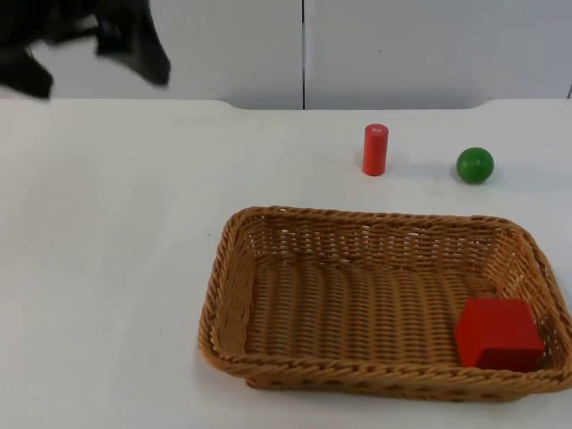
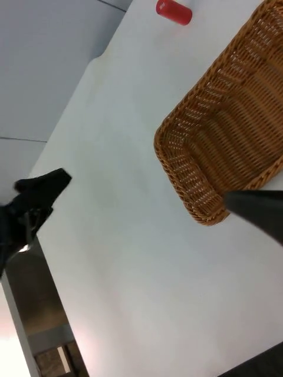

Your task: Pick up the basket with the left hand and place the object to the left of the red cylinder into the basket with the right hand.

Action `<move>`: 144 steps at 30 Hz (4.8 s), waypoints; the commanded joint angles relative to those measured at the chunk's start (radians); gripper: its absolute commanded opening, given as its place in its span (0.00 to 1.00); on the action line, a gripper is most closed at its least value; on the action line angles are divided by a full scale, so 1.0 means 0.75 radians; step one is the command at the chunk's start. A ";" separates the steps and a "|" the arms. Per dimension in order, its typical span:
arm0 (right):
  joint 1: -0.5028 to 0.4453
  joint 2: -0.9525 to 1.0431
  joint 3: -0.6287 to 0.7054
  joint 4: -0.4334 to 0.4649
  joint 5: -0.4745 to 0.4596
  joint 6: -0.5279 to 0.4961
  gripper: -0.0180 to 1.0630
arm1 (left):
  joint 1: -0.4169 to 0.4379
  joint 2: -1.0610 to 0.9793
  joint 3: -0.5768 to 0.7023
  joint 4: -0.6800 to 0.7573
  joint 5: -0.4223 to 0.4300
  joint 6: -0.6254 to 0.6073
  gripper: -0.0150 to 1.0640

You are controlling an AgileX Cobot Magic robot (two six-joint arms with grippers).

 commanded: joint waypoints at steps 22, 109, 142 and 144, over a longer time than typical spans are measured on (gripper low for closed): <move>0.006 -0.273 0.192 -0.010 0.023 0.010 0.84 | 0.001 -1.115 0.578 0.127 -0.095 0.080 0.99; 0.006 -0.694 0.419 0.108 0.370 -0.054 0.99 | 0.001 -1.958 0.795 0.407 0.538 -0.153 0.99; -0.924 -0.694 0.419 0.109 0.367 -0.044 0.99 | 0.001 -1.958 0.795 0.407 0.538 -0.153 0.99; -0.973 -0.694 0.419 0.109 0.367 -0.044 0.99 | 0.001 -1.958 0.795 0.407 0.538 -0.153 0.99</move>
